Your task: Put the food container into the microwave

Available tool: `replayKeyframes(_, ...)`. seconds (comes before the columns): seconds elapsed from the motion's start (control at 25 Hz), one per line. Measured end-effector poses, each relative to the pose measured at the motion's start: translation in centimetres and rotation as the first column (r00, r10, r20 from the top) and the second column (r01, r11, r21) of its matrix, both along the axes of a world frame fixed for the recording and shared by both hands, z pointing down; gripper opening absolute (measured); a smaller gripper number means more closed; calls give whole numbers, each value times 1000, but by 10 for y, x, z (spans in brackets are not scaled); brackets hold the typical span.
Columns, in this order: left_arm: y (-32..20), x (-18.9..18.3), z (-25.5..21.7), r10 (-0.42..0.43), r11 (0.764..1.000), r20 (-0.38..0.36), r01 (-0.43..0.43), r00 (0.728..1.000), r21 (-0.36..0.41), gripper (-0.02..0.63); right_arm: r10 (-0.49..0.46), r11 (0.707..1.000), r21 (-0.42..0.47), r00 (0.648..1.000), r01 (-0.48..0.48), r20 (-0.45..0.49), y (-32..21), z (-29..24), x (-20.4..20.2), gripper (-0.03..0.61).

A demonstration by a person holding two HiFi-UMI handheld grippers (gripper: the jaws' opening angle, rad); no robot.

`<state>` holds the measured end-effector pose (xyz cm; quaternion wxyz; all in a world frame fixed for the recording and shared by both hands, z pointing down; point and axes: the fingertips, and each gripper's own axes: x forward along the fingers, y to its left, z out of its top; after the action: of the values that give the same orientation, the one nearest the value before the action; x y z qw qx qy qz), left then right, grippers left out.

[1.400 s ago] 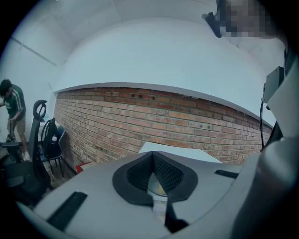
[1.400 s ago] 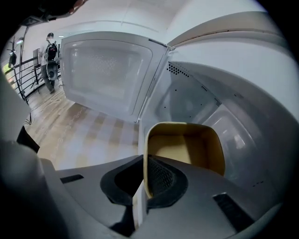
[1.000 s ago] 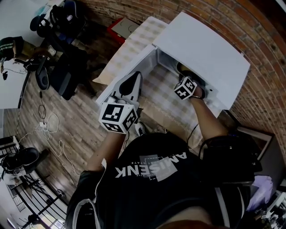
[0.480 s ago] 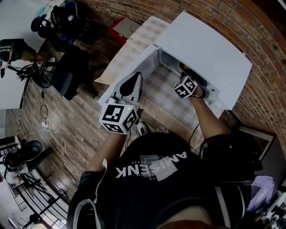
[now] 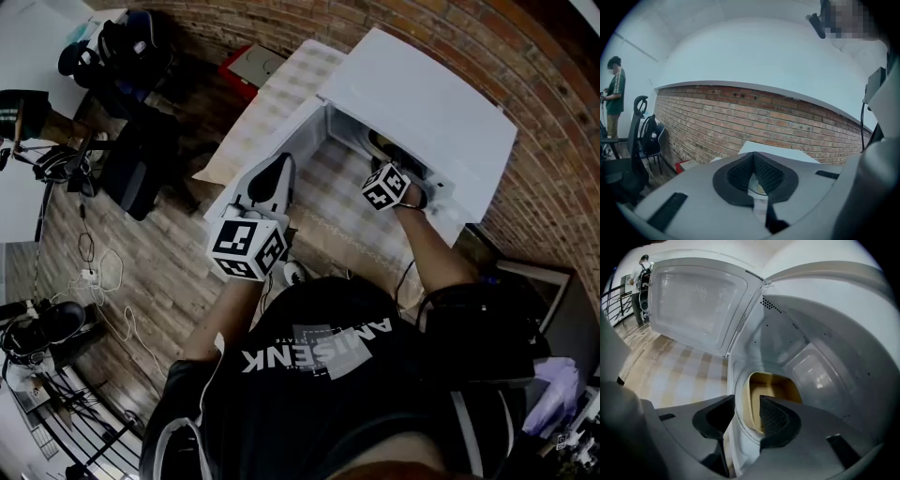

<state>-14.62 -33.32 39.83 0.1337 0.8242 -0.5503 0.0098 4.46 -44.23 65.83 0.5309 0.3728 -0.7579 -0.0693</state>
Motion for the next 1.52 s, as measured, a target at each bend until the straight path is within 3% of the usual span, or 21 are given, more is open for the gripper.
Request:
replayKeyframes(0.28,3,-2,-8,44,998,-1,-44,999,37,12,46,998,42,998,-48,45,17,-22,2,199)
replayKeyframes(0.68,4,-11,-11,93,994,-33,-91,995,66,12,86,992,78,980,-102,179,50,-69,-7,196)
replayKeyframes(0.8,6,-12,-17,107,991,-35,-104,994,85,12,91,990,80,967,-113,237,62,-88,-10,162)
replayKeyframes(1.04,54,47,-24,138,980,-25,-133,990,151,12,89,976,155,928,-154,363,118,-132,44,121)
replayKeyframes(1.16,63,59,-21,149,975,-7,-146,989,167,12,77,969,183,904,-167,420,133,-149,54,96)
replayKeyframes(1.28,56,41,-25,160,973,33,-164,986,164,12,63,962,208,886,-177,460,134,-176,33,77)
replayKeyframes(1.4,34,0,-32,186,970,18,-186,982,158,12,68,953,224,867,-202,493,122,-205,-9,77)
replayKeyframes(1.52,18,-30,-39,197,968,1,-194,980,162,12,39,948,239,820,-211,571,112,-233,-38,77)
